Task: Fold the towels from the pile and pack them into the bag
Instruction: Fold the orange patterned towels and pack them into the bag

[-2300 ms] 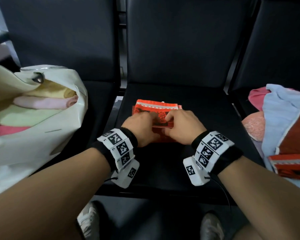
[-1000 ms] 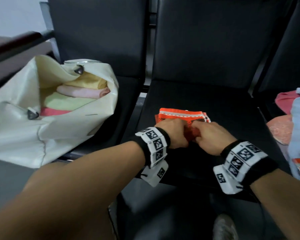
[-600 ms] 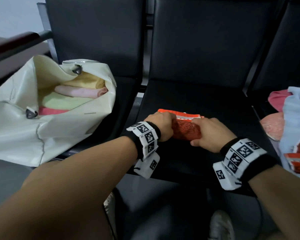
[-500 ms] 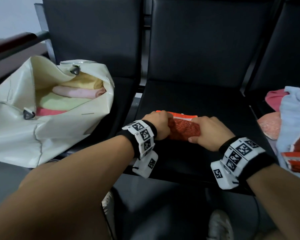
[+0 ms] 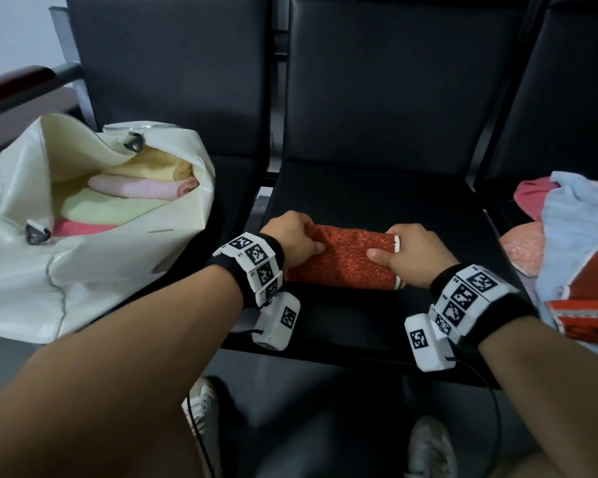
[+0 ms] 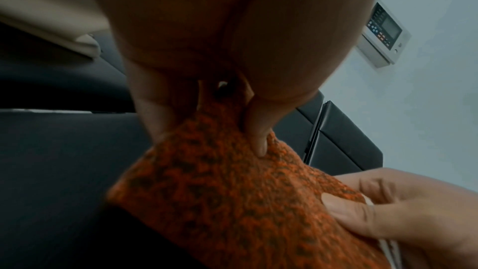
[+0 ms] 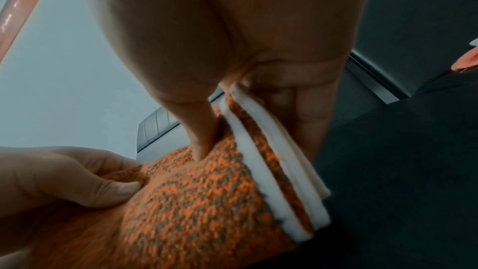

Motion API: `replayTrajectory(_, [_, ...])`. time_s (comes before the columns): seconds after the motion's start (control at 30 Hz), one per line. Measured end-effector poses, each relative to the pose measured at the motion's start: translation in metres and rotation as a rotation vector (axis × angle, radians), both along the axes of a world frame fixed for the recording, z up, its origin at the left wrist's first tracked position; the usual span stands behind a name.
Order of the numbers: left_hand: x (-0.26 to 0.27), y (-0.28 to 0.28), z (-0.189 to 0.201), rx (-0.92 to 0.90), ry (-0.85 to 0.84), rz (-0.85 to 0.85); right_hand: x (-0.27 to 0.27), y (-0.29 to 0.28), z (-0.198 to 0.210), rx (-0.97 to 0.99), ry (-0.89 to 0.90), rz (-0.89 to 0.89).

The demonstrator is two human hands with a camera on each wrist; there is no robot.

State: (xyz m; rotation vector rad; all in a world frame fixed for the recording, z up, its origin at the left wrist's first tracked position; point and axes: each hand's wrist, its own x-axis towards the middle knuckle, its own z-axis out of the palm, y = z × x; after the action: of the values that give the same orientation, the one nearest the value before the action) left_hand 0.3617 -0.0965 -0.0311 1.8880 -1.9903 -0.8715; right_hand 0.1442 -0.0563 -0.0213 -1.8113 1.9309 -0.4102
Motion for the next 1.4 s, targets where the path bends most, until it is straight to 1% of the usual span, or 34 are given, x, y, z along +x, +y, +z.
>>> replayTrajectory(0.13, [-0.002, 0.000, -0.002, -0.007, -0.022, 0.005, 0.000, -0.002, -0.004, 0.020, 0.030, -0.002])
replayTrajectory(0.27, [-0.002, 0.000, -0.003, 0.009, -0.065, -0.033, 0.000, -0.006, -0.008, 0.072, 0.098, 0.004])
replayTrajectory(0.53, [-0.005, 0.000, -0.005, 0.007, -0.102, -0.023, 0.003, -0.009, -0.008, 0.136, 0.130, -0.050])
replayTrajectory(0.7, [-0.010, 0.003, -0.008, -0.065, -0.183, -0.041, 0.008, -0.006, -0.008, 0.079, 0.147, -0.084])
replayTrajectory(0.73, [-0.011, 0.006, -0.007, -0.115, -0.223, -0.070, 0.010, -0.005, -0.008, 0.054, 0.158, -0.077])
replayTrajectory(0.77, [-0.012, 0.009, -0.005, -0.215, -0.283, -0.117, 0.011, -0.005, -0.008, 0.027, 0.167, -0.070])
replayTrajectory(0.83, [-0.019, 0.017, 0.003, -0.494, -0.421, -0.275, 0.014, -0.003, -0.009, -0.029, 0.187, -0.055])
replayTrajectory(0.87, [-0.024, 0.021, 0.006, -0.571, -0.471, -0.362, 0.015, -0.003, -0.009, -0.059, 0.201, -0.045])
replayTrajectory(0.9, [-0.028, 0.025, 0.008, -0.558, -0.488, -0.425, 0.016, -0.002, -0.010, -0.089, 0.219, -0.037])
replayTrajectory(1.0, [-0.035, 0.030, 0.006, -0.289, -0.497, -0.469, 0.019, 0.001, -0.010, -0.171, 0.282, -0.010])
replayTrajectory(1.03, [-0.034, 0.030, 0.004, -0.254, -0.506, -0.475, 0.020, 0.002, -0.010, -0.192, 0.297, 0.012])
replayTrajectory(1.13, [-0.029, 0.029, -0.001, -0.237, -0.488, -0.472, 0.026, 0.009, -0.007, -0.229, 0.281, 0.096])
replayTrajectory(1.2, [-0.028, 0.030, -0.003, -0.235, -0.501, -0.480, 0.031, 0.014, -0.003, -0.209, 0.289, 0.170])
replayTrajectory(1.3, [-0.031, 0.032, -0.008, -0.266, -0.521, -0.481, 0.037, 0.020, 0.002, -0.090, 0.363, 0.277])
replayTrajectory(1.4, [-0.032, 0.032, -0.009, -0.280, -0.530, -0.466, 0.040, 0.024, 0.002, -0.015, 0.424, 0.320])
